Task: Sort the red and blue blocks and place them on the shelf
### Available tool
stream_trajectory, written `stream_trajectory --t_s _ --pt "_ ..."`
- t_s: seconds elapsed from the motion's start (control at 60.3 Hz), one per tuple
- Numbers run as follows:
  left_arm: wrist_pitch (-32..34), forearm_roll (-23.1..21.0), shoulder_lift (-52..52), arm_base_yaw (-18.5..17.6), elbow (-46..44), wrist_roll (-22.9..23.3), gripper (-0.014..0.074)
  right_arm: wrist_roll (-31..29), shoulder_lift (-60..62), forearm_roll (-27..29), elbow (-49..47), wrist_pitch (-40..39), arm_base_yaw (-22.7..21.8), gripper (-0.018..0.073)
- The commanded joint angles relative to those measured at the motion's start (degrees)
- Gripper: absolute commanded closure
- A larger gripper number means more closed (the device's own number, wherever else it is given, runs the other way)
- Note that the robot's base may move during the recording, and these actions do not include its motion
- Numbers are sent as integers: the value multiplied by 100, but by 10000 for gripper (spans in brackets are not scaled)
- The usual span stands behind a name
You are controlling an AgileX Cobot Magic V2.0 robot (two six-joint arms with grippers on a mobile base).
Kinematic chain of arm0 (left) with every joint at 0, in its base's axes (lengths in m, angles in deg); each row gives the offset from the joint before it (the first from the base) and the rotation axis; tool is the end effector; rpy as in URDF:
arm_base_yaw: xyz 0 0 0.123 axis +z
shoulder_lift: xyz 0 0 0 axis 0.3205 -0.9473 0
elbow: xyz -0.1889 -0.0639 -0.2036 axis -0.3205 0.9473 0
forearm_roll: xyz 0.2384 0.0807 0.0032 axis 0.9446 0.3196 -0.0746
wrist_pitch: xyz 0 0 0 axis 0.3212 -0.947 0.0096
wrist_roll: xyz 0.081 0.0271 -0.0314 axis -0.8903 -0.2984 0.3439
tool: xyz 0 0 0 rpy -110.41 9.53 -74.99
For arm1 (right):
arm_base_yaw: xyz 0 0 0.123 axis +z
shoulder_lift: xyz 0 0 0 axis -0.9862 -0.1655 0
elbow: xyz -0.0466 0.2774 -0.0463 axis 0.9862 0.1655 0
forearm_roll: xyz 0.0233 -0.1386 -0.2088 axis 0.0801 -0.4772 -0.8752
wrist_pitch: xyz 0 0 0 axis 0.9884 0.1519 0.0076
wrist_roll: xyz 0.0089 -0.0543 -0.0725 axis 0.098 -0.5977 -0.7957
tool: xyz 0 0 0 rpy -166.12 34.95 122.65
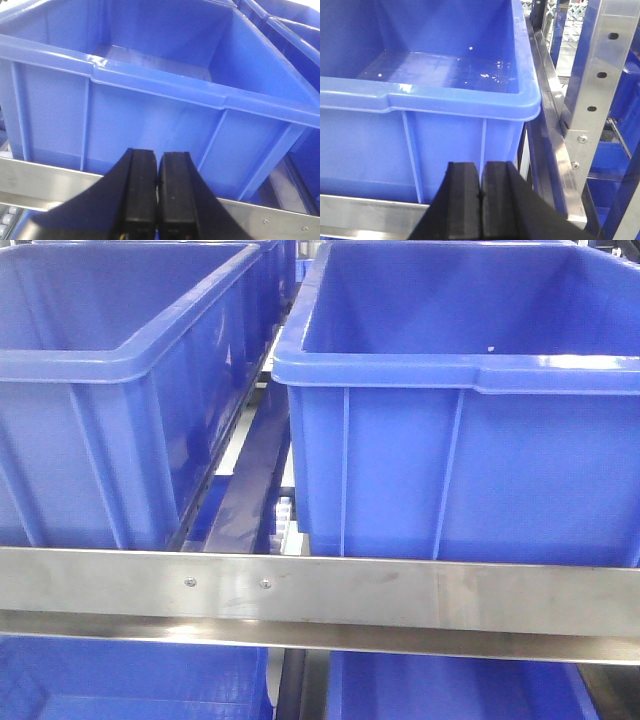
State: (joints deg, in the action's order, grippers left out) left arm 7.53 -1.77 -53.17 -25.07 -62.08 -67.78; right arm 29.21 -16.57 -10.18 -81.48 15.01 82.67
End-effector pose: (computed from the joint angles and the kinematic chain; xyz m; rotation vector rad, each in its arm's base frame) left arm 0.0561 -0.0068 0.1968 -0.1014 1.6386 -0.2742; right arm 0.0568 0.0004 0.1931 -0.0121 1.6185 0.0188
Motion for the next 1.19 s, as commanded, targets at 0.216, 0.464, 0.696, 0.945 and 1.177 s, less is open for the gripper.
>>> stream_trajectory --t_s 0.216,0.464,0.696,0.945,1.177 --pt "444 -37 103 11 130 -1 465 -5 116 -2 -129 -469 -28 510" --pt "444 -37 103 11 130 -1 465 -5 116 -2 -129 -469 -28 510" --pt "444 -37 90 11 130 -1 465 -5 116 -2 -129 -469 -28 510" --pt "444 -37 90 11 130 -1 465 -5 116 -2 -129 -469 -28 510" --pt "444 -37 90 11 130 -1 465 -5 116 -2 -129 -469 -28 510"
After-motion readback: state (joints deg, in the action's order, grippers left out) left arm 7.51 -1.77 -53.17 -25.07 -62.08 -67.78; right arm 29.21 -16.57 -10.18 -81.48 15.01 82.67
